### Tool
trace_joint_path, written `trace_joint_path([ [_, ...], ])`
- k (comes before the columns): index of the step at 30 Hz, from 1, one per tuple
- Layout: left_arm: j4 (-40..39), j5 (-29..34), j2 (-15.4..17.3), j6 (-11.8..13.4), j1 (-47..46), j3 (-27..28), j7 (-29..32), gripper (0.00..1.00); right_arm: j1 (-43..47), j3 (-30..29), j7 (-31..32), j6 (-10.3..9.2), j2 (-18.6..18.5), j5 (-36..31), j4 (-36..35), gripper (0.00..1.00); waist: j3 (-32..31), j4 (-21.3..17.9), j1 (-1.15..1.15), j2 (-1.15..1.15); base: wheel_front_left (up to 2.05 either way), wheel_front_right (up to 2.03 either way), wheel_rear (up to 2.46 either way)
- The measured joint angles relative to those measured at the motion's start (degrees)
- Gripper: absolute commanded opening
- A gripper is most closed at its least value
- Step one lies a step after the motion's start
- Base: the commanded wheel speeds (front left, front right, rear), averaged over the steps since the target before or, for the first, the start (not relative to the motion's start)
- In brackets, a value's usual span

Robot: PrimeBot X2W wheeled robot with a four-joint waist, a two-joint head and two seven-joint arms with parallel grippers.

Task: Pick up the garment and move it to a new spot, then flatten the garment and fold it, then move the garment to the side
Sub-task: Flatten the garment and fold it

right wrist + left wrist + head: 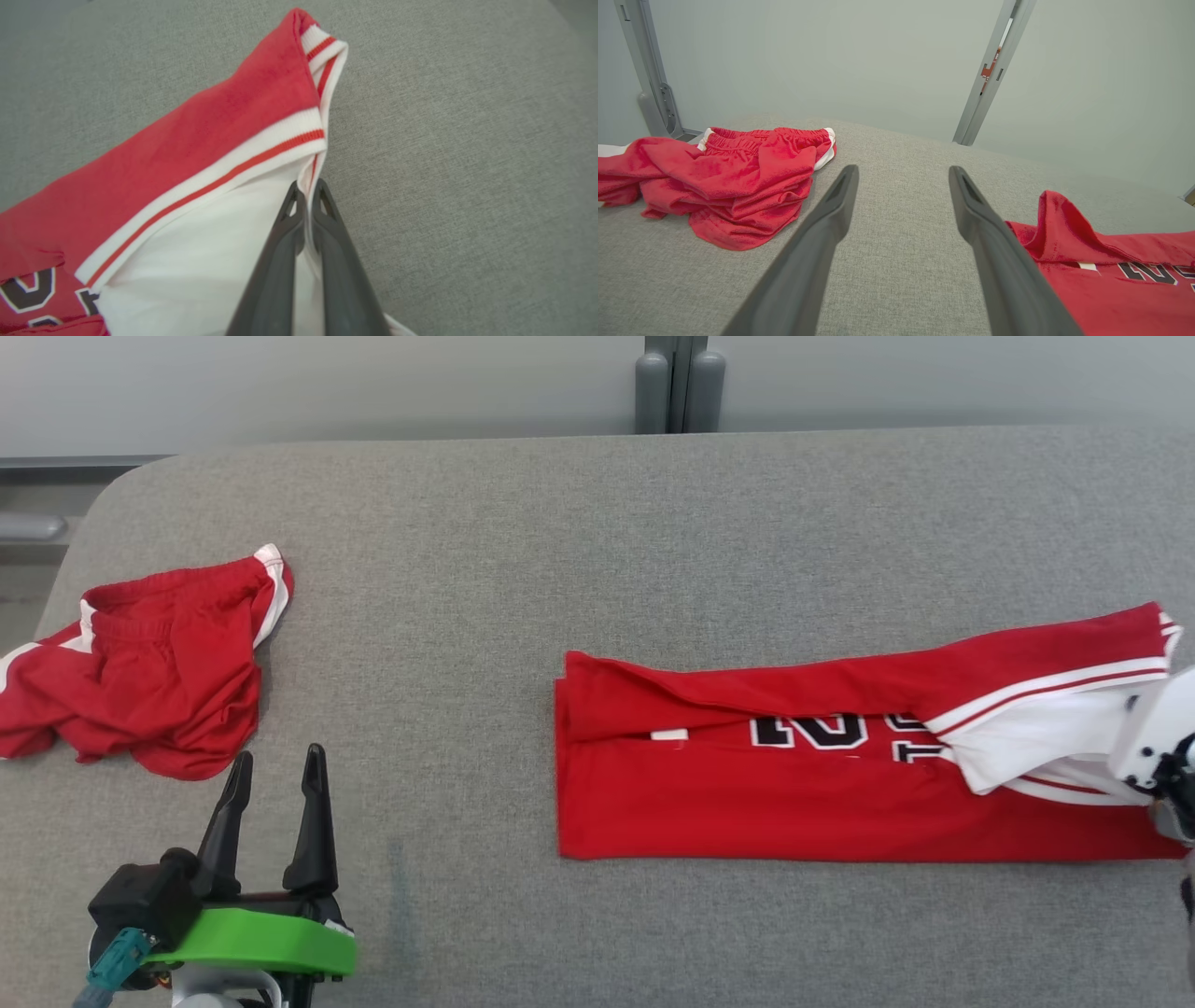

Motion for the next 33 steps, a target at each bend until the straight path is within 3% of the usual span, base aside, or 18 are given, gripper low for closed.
trace_joint_path([
  [6, 0.2, -0.4, 0.0, 0.0, 0.6, -0.5, 0.0, 1.00, 1.9, -5.9, -0.5, -0.01, -3.4, -4.3, -5.5, 0.00, -0.9, -0.7, 0.00, 0.00, 0.00, 0.00, 0.00],
  [13, 0.6, -0.7, -0.1, 0.0, 1.0, -1.2, 0.0, 1.00, 4.8, -6.6, 4.6, -0.01, 0.0, -5.8, -14.1, 0.00, -1.8, -1.1, 0.00, 0.00, 0.00, 0.00, 0.00],
  [25, 1.4, -1.6, -0.3, 0.0, 1.0, -1.7, 0.0, 1.00, 7.2, 17.7, 12.4, -0.02, 6.4, 2.7, -26.5, 0.00, -2.3, 0.1, 0.00, 0.00, 0.00, 0.00, 0.00],
  [33, 1.8, -1.8, -0.3, 0.0, 1.0, -1.7, 0.0, 1.00, 5.1, 30.6, 10.9, -0.03, 9.1, 6.3, -22.5, 0.00, -2.6, 1.7, 0.00, 0.00, 0.00, 0.00, 0.00],
])
